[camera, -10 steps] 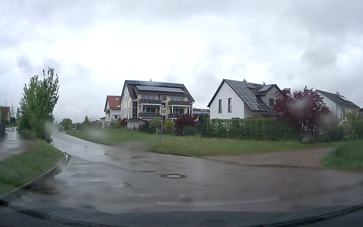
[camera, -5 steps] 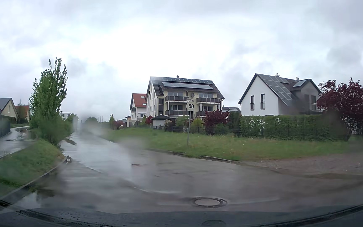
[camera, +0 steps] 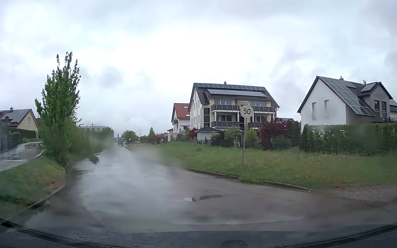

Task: Follow the waypoints while adhering to traffic rules and regulations

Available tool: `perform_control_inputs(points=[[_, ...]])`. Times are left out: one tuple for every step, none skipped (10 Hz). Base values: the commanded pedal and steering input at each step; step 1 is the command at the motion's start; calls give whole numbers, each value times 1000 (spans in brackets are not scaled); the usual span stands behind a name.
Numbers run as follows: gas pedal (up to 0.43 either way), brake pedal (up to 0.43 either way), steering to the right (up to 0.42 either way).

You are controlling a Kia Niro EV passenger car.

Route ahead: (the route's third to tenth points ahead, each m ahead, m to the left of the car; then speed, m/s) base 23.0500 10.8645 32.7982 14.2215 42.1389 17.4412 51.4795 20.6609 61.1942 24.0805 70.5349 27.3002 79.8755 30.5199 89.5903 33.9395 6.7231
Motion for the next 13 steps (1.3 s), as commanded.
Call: perform_control_inputs(points=[[157, 0, -158], [169, 0, -158], [169, 0, -158], [169, 0, -158], [169, 0, -156], [169, 0, -153], [189, 0, -149], [197, 0, -143], [197, 0, -136], [197, 0, -130], [220, 0, -121], [228, 0, -111], [228, 0, -98]])
